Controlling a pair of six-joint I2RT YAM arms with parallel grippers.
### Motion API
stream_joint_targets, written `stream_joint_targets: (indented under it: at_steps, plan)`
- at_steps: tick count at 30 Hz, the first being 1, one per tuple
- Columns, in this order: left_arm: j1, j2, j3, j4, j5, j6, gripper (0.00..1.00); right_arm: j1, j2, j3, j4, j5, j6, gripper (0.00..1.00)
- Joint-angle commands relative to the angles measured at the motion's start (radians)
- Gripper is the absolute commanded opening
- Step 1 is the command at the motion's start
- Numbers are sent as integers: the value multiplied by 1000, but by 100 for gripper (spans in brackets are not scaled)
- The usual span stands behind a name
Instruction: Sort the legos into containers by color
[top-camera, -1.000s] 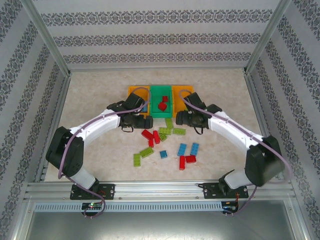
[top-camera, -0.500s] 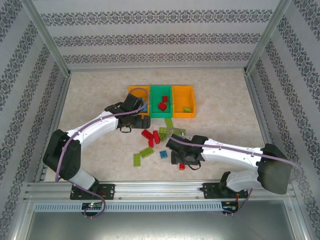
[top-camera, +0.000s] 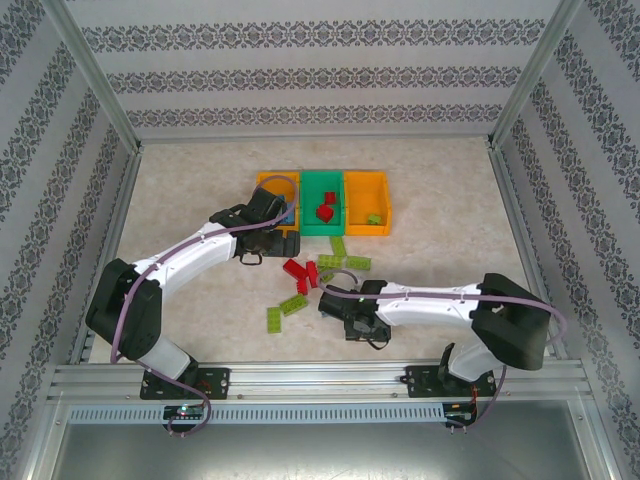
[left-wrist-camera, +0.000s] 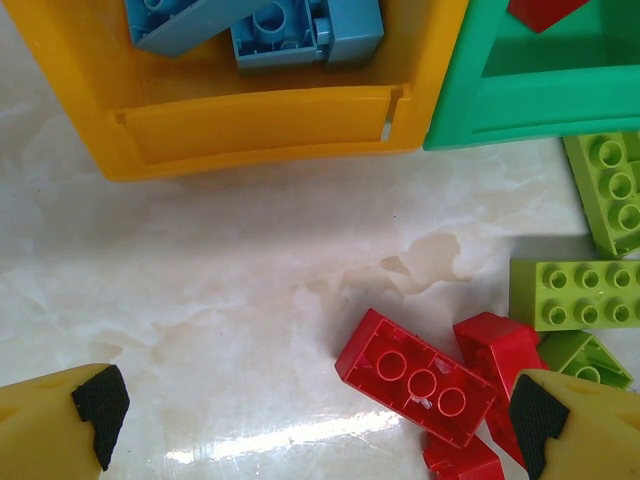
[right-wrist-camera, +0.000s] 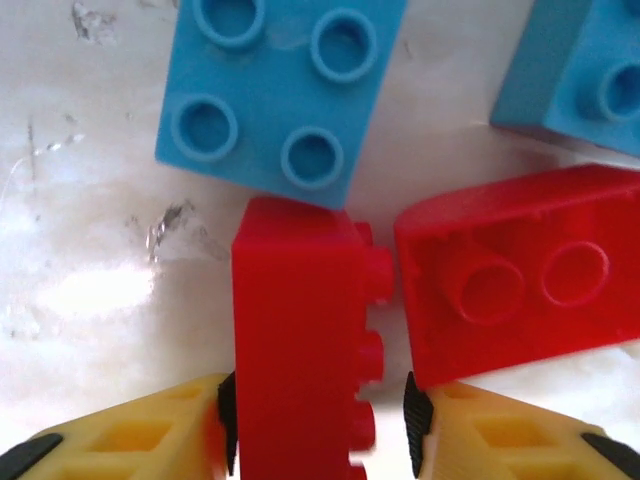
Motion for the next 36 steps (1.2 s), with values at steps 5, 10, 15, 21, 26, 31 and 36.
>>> stream_joint_targets:
  at_steps: [5,10,15,21,26,31,36]
  plan:
    - [-11,-16,9,-18,-47,22,99,-47,34,19,40,54,-64,31]
    - [-11,-21,5,-27,-68,18,99,-40,-8,52,16,55,-93,23]
    - [-11,-24,1,-27,-70,11,99,-41,-48,113,-17,59,-174,22]
    - [-10,-44,-3,-35,-96,16,99,-112,-111,156,14,1,-300,22]
    - [-10,-51,-10,-31,-90,12,99,-265,-113,206,113,-50,-404,22]
    - [-10,-57,-18,-35,-66,-3,99,-423,2,353,202,-173,-524,22]
    - [-10,-40,-18,-26,-33,-24,99,-523,199,564,233,-244,-612,23]
